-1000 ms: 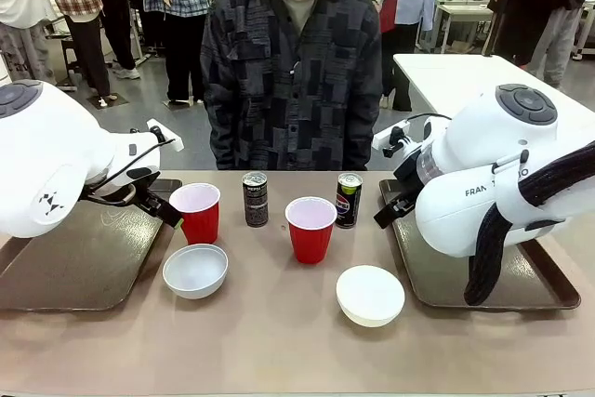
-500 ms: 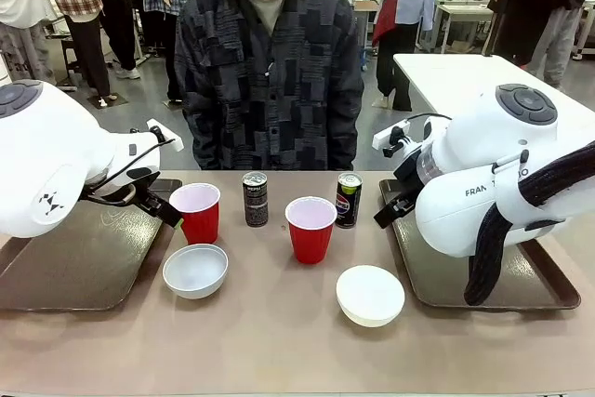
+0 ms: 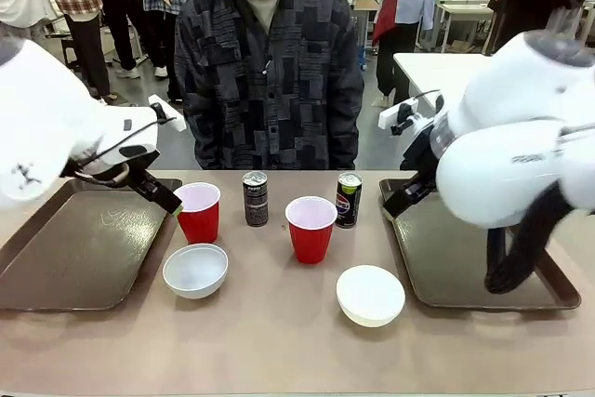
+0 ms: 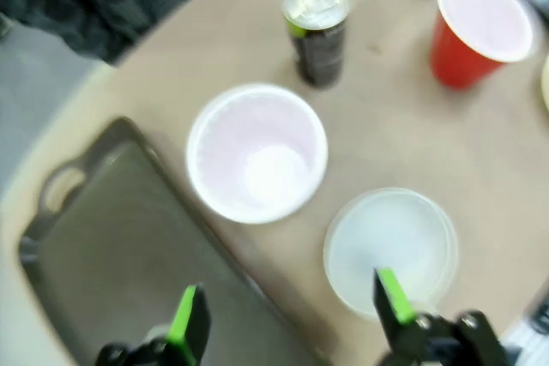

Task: Prepare tableware on both trays.
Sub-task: Pick up a Picnic Bowl from the table and place it on a Handle tray.

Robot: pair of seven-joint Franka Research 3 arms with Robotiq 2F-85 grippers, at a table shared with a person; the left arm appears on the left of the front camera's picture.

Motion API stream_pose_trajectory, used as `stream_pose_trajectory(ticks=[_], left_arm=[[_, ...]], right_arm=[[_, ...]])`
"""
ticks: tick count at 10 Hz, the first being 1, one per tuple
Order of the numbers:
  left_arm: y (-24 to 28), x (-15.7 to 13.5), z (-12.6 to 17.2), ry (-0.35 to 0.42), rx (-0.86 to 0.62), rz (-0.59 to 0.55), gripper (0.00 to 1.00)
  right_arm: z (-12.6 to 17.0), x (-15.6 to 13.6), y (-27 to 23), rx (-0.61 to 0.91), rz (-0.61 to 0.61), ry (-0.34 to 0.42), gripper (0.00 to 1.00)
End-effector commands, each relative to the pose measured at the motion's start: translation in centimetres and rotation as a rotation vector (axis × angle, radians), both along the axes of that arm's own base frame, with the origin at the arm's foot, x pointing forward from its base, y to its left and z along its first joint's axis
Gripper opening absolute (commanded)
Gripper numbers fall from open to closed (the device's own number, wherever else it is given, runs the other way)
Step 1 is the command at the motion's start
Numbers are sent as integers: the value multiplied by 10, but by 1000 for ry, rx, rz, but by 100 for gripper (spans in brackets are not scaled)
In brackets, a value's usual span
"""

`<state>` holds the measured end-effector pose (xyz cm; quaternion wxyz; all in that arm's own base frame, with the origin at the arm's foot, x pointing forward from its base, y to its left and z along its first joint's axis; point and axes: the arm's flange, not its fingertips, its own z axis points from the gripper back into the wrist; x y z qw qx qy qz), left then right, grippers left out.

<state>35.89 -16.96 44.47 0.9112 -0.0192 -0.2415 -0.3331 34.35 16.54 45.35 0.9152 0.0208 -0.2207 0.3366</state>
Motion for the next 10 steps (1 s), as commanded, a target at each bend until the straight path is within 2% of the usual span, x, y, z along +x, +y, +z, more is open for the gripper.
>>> stream_pose_trajectory(ticks=[1,2,3,4,6,7,8,10], left_arm=[[43,-96,1,150,-9,13,100],[48,-107,0,215,-4,26,100],[51,-109,0,177,14,107,100],[9,-42,30,152,5,1,100],[9,-42,30,152,5,1,100],[19,-56,41,178,15,25,100],[40,-56,52,182,-131,7,100],[101,-64,64,121,-562,67,100]], right_arm=[[-18,-114,-44,10,-18,153,100],[-29,-133,-48,7,-20,245,100],[-38,-137,-50,-76,-33,247,100],[27,-48,-10,-15,5,160,100],[27,-48,-10,-15,5,160,100],[34,-66,-16,-38,-2,204,100],[40,-69,-44,155,34,251,100],[36,-77,-110,580,23,284,100]])
